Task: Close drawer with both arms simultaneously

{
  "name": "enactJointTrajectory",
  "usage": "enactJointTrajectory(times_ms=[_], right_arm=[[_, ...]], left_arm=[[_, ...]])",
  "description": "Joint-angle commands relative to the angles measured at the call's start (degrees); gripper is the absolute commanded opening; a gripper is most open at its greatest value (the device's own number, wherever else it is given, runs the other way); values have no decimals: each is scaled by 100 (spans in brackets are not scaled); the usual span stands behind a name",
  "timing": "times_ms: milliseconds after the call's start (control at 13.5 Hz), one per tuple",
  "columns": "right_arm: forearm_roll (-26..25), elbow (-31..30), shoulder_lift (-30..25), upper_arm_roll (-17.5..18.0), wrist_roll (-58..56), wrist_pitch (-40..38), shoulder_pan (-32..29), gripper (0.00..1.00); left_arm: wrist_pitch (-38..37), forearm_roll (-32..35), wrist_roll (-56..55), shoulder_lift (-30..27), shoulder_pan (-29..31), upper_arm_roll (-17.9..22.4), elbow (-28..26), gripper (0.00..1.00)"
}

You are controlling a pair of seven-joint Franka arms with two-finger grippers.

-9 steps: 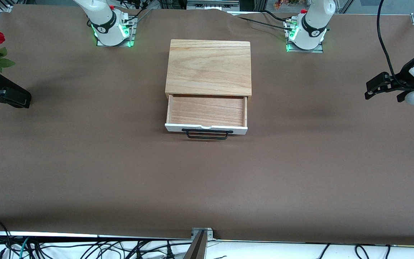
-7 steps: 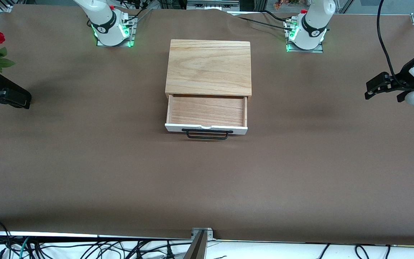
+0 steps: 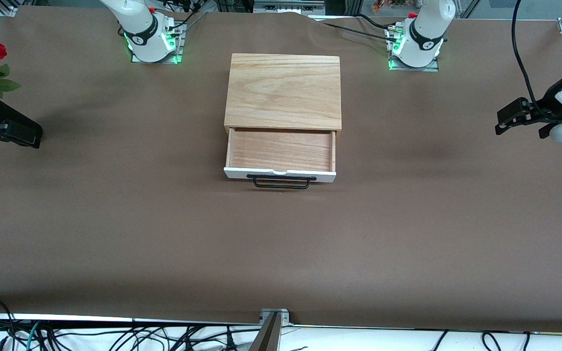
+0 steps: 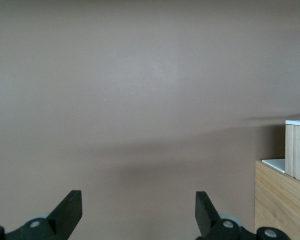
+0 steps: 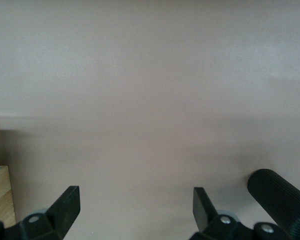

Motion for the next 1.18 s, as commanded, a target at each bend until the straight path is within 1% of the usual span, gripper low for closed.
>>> enactJointTrajectory(times_ms=[0, 738, 886, 1107], right_arm=[[-55, 155, 68, 38, -91, -34, -62, 100], [-46, 155, 68, 38, -82, -43, -61, 100], [-46, 155, 68, 38, -73, -34, -61, 100], [-38, 155, 68, 38, -73, -43, -61, 100]], left_arm=[[49, -21, 109, -73, -1, 1, -53, 100], [23, -30, 83, -73, -1, -7, -62, 100], [-196, -39, 109, -73, 8, 1, -62, 100], [-293, -47, 100, -73, 17, 1, -80, 100]])
